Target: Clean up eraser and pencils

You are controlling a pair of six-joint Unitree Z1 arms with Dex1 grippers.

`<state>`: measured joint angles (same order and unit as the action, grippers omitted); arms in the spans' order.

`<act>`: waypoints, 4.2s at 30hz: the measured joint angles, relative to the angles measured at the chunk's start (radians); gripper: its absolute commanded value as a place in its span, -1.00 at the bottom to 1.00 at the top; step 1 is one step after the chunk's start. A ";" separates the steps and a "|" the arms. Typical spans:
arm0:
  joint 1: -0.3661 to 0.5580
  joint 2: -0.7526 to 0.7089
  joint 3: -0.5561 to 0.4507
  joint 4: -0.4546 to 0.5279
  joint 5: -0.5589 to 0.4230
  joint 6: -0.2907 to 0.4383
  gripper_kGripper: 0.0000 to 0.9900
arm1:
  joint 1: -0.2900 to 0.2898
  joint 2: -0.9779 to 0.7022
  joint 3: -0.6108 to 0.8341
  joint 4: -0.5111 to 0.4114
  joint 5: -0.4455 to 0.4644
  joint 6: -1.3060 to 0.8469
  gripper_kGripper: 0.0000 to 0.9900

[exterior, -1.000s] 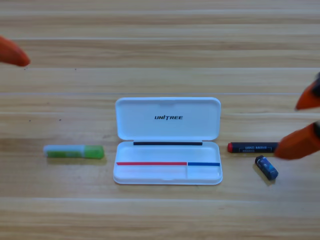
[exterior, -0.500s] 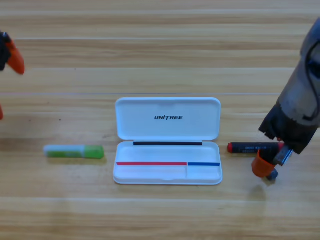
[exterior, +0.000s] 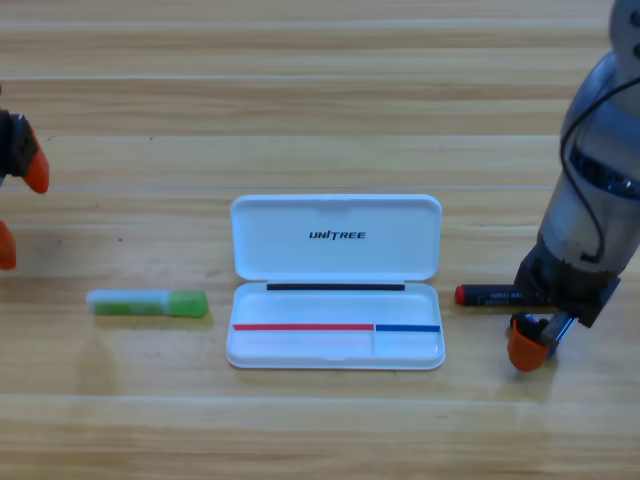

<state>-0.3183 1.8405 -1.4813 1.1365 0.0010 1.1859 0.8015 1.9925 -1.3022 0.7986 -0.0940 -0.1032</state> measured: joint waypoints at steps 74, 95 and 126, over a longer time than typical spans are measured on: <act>-0.133 0.178 0.152 -0.312 -0.069 -0.139 1.00 | 0.145 0.172 -0.445 0.224 0.096 -0.565 -1.00; -0.133 0.207 0.192 -0.388 -0.085 -0.101 1.00 | 0.145 0.251 -0.499 0.225 0.056 -0.565 -0.09; -0.116 0.170 0.238 -0.407 -0.049 -0.061 -1.00 | -0.023 -0.080 -0.153 0.156 0.057 -0.762 0.99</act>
<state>-0.4343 2.0105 -1.2431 0.7294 -0.0483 1.1249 0.7786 1.9126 -1.4554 0.9548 -0.0365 -0.8651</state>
